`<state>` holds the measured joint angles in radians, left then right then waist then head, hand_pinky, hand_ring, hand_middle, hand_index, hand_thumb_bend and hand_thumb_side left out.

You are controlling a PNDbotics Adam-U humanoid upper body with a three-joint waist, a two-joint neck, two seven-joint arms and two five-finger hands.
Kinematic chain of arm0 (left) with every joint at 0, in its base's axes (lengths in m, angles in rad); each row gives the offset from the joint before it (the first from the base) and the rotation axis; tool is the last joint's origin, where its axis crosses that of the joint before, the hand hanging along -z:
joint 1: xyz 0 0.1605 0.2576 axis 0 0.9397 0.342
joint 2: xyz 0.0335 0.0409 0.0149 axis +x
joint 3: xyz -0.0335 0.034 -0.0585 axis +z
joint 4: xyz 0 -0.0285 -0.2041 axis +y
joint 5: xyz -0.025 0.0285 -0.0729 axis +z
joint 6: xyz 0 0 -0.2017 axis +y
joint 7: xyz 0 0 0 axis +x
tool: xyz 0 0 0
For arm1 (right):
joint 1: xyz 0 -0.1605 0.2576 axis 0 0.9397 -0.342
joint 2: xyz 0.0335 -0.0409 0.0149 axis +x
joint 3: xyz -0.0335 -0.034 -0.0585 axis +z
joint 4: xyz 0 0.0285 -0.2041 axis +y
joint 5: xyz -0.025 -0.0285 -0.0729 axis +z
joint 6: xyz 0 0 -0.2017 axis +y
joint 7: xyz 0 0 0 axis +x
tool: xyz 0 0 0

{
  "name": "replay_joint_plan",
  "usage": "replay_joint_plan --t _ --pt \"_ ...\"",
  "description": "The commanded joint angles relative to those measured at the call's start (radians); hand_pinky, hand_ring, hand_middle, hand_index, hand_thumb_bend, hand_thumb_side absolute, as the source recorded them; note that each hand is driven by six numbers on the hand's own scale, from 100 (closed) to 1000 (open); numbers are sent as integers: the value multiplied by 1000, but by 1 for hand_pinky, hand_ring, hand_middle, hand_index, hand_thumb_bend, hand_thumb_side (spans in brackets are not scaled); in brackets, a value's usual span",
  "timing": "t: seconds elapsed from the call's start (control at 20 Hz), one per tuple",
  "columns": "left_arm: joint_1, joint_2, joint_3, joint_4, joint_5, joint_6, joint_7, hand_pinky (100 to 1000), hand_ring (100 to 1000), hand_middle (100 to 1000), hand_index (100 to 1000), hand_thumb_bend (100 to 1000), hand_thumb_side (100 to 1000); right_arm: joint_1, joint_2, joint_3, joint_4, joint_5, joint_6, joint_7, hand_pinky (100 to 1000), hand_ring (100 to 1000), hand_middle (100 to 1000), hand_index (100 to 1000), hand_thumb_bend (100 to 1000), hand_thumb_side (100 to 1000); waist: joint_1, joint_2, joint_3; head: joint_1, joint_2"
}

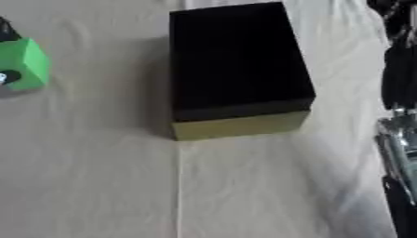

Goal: Pick up objects on the table and place them in the box.

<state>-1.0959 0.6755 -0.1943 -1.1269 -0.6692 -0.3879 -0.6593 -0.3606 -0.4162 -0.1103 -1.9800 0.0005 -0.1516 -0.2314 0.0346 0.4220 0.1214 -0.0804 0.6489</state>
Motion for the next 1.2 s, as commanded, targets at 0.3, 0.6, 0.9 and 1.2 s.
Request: replay_joint_plan --t 0.3,0.6,0.9,1.2 --pt "-113 -128 1 -98 66 10 18 568 621 593 669 213 427 -9 -9 -7 -20 -20 -3 -2 879 828 848 836 100 1000 4 -43 -5 12 14" --pt "-185 -221 -21 -138 65 4 22 568 620 588 667 195 433 -21 -7 -5 -20 -36 -4 3 879 828 848 836 100 1000 11 -52 -18 31 21" --pt "-213 -329 -19 -176 48 11 77 551 602 568 646 146 433 -36 9 -12 -20 -46 -4 -5 878 829 849 836 100 1000 9 -56 -44 52 9" --pt "-205 -468 -20 -175 -87 46 147 549 600 571 649 135 437 -49 38 -46 -20 -75 1 -124 880 835 859 843 114 1000 -1 -53 -77 87 -4"
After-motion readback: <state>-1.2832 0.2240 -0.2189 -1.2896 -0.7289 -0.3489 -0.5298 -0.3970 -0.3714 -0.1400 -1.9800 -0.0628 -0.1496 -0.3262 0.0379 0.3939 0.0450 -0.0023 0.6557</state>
